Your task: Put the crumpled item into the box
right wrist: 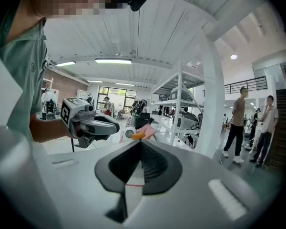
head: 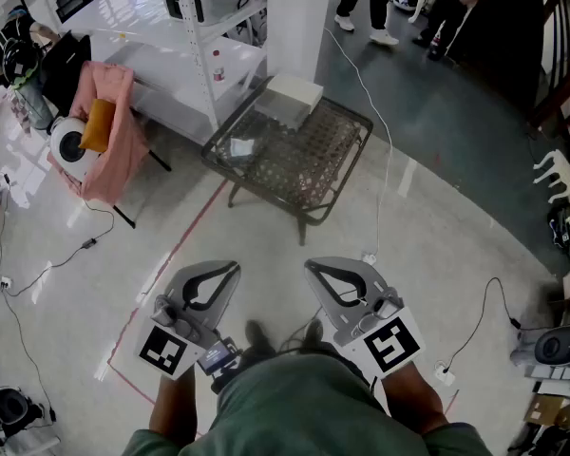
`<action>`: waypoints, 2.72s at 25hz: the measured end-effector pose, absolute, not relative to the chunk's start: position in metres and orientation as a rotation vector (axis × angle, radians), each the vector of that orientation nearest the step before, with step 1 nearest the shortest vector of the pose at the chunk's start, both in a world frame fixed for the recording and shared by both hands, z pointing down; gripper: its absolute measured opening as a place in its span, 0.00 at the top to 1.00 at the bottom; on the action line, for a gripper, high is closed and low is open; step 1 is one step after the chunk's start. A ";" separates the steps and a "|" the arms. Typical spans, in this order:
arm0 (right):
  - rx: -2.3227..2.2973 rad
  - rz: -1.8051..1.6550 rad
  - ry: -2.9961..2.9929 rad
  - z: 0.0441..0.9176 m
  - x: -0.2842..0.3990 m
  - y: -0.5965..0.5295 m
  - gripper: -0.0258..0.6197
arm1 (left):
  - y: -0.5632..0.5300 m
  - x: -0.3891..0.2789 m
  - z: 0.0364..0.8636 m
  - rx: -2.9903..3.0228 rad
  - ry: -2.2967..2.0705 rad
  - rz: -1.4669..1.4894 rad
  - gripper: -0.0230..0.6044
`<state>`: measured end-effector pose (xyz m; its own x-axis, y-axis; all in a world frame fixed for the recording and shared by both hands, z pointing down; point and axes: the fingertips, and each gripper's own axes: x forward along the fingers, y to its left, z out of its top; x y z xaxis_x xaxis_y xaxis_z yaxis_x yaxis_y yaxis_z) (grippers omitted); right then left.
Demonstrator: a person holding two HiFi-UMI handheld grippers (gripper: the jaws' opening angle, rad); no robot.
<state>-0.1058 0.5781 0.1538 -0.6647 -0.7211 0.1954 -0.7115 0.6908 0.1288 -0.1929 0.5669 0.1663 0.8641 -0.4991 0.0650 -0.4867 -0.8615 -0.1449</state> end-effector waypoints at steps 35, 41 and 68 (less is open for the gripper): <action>1.299 0.119 -2.651 0.183 -0.152 0.489 0.95 | 0.484 -0.261 0.194 -2.977 0.706 -0.182 0.94; 1.200 0.102 -2.721 0.181 -0.128 0.443 0.95 | 0.448 -0.228 0.190 -2.942 0.802 -0.194 0.94; 1.073 0.154 -2.775 0.199 0.025 0.273 0.95 | 0.281 -0.079 0.205 -2.934 0.911 -0.332 0.94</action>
